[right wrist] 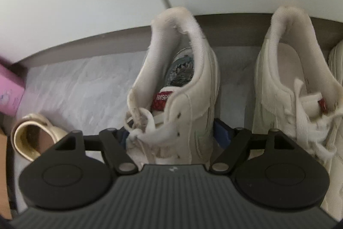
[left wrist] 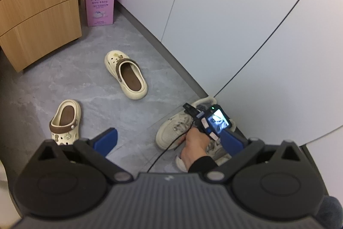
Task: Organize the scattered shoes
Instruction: 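Carry the white sneaker with the right gripper to the wardrobe base, then set the sneaker beside the lined-up sneakers and open the right gripper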
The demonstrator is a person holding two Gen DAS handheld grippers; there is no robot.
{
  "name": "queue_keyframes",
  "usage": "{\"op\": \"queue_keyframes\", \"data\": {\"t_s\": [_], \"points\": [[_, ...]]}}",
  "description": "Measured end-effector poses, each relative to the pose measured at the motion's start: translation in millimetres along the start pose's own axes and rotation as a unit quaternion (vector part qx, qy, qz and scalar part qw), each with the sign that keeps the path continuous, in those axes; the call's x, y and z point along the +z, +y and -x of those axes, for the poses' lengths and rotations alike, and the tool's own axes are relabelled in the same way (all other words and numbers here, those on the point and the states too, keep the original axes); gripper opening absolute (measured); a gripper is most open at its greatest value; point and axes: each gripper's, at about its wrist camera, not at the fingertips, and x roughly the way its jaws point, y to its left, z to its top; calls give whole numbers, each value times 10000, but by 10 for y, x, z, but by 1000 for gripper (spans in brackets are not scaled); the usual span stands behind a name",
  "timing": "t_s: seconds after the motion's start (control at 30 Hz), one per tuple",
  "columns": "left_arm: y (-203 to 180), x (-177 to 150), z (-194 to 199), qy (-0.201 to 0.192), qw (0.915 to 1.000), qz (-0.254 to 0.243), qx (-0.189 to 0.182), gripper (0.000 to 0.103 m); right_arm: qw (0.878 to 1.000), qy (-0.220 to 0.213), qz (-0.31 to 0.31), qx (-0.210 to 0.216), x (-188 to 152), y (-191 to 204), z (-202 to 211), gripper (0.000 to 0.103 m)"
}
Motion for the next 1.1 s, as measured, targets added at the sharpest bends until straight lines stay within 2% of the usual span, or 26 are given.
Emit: {"op": "queue_keyframes", "data": {"t_s": [0.17,0.47,0.57,0.6,0.7,0.93,1.1], "points": [[16,27,10,-45,10000,13,-39,103,9998,53,-197,-70,13,-25,-15,78],[170,99,18,-195,9994,165,227,103,9994,321,116,74,-37,92,43,86],[242,117,60,-274,9988,302,278,103,9990,228,273,286,-32,135,193,103],[259,115,80,-292,9986,352,274,103,9986,158,322,385,-17,150,243,103],[278,108,120,-333,9983,367,295,103,9977,13,633,229,33,187,421,103],[341,119,133,-446,9974,151,550,103,9934,401,981,448,151,379,893,103],[571,111,17,-331,9953,193,890,103,9800,723,1433,1177,198,664,1716,103]]}}
